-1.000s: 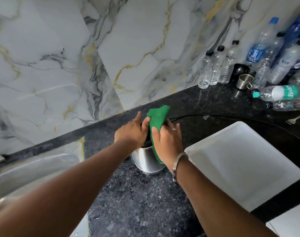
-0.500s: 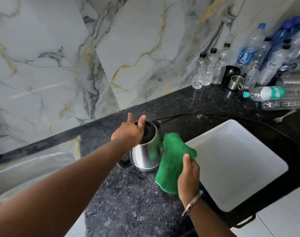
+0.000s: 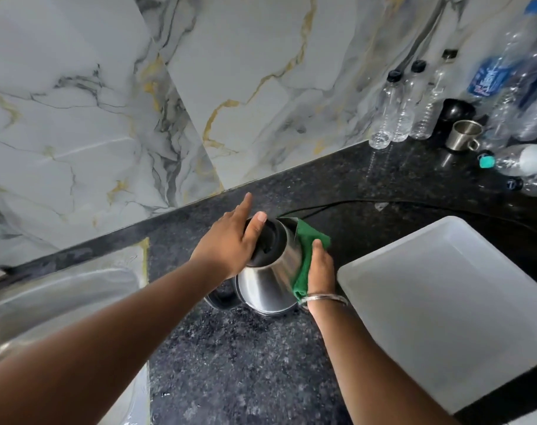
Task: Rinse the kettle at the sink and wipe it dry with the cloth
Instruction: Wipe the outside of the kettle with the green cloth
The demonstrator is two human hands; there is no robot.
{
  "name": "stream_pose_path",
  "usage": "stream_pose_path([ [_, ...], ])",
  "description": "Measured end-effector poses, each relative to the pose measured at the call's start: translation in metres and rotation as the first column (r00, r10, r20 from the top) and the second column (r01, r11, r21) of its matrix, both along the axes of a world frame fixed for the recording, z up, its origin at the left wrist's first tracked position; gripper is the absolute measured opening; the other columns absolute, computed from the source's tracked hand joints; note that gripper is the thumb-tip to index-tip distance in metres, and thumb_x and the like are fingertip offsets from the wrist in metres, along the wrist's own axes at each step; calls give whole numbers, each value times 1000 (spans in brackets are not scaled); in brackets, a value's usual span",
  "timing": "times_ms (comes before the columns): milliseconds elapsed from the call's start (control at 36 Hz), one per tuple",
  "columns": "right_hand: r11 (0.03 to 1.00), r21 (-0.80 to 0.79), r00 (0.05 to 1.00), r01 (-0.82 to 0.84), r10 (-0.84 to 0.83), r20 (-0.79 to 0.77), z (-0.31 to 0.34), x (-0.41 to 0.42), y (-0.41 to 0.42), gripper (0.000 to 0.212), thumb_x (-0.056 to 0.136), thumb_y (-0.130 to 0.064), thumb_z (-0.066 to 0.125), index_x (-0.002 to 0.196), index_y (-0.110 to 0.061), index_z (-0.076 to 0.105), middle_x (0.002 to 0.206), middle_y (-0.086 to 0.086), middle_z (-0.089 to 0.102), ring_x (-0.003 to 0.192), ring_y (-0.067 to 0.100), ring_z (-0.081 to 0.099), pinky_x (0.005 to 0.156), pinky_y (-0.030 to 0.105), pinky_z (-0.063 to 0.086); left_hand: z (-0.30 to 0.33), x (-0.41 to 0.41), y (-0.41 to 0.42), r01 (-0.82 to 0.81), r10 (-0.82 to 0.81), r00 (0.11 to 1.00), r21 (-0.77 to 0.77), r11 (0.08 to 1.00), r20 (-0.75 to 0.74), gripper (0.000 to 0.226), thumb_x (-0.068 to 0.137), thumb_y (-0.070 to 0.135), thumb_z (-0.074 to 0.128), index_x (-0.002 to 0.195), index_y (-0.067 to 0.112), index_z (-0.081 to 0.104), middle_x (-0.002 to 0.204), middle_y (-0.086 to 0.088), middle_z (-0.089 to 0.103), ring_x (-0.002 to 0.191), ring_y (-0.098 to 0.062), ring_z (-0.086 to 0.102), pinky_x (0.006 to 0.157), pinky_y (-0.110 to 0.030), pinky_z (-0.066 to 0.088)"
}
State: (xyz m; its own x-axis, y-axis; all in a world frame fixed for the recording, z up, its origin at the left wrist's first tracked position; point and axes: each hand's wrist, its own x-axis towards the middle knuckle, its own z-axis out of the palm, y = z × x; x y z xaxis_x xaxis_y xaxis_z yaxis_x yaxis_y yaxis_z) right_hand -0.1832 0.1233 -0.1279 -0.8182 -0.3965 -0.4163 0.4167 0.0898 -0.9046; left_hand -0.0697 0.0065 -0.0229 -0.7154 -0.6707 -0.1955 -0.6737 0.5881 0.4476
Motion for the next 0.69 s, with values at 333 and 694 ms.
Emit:
stream_pose_path([
  [333, 955, -197, 945, 220, -259, -198, 55, 72, 52, 27, 93, -35, 47, 96, -23, 70, 91, -15, 70, 85, -1, 67, 67, 2, 44, 7, -2, 15, -251, 253, 967, 122, 960, -2, 57, 105, 54, 25, 158, 32, 26, 160, -11, 44, 145, -39, 41, 117, -64, 28],
  [694, 952, 294, 523, 84, 209, -826, 23, 108, 2, 55, 95, -29, 43, 55, 2, 66, 57, 18, 68, 68, 33, 68, 90, 54, 50, -3, -3, 22, -336, 392, 911, 322, 885, -125, 60, 110, 44, 24, 164, 26, 7, 169, -25, 17, 157, -42, 15, 126, -54, 17],
])
